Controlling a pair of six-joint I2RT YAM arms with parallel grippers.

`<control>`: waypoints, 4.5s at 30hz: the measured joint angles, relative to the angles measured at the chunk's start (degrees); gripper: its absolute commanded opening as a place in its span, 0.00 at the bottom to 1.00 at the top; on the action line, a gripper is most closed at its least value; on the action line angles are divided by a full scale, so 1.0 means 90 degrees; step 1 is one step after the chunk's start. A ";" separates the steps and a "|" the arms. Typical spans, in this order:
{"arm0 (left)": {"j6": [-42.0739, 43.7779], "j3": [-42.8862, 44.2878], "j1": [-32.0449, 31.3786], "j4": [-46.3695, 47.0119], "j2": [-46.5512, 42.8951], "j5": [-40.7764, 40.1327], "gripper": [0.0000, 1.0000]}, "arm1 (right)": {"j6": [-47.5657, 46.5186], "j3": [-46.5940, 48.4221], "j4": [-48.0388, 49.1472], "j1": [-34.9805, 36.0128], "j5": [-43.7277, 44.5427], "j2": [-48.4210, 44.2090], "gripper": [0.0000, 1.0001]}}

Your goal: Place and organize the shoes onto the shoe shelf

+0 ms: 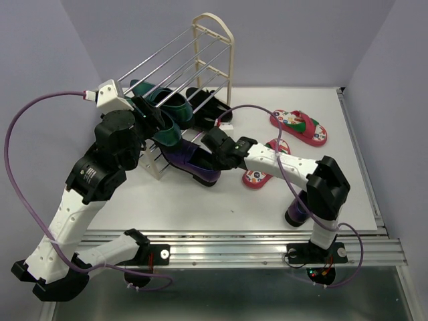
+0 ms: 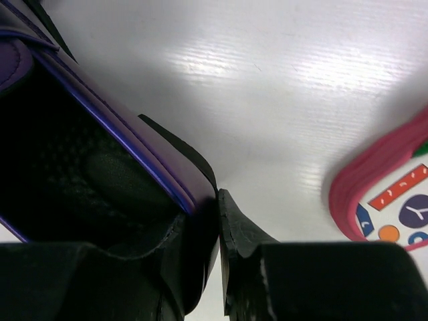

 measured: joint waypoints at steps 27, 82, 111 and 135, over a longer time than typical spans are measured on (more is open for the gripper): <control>0.0097 0.0000 0.0000 -0.0034 -0.0015 -0.0121 0.69 | -0.0010 0.2064 0.0262 0.0384 0.0267 0.1770 0.01; 0.0085 0.0000 0.0000 -0.0121 -0.0112 -0.0182 0.69 | -0.0809 -0.1625 0.3963 0.0459 -0.0634 -0.0680 0.89; -0.0049 0.0000 0.0000 -0.0114 -0.0044 -0.0107 0.69 | -0.4158 -0.3485 0.8813 0.0459 -0.2720 0.0554 1.00; -0.0100 0.0000 0.0000 -0.0124 0.0027 -0.0109 0.69 | -0.4274 -0.2769 0.9457 0.0457 -0.2290 0.1627 0.61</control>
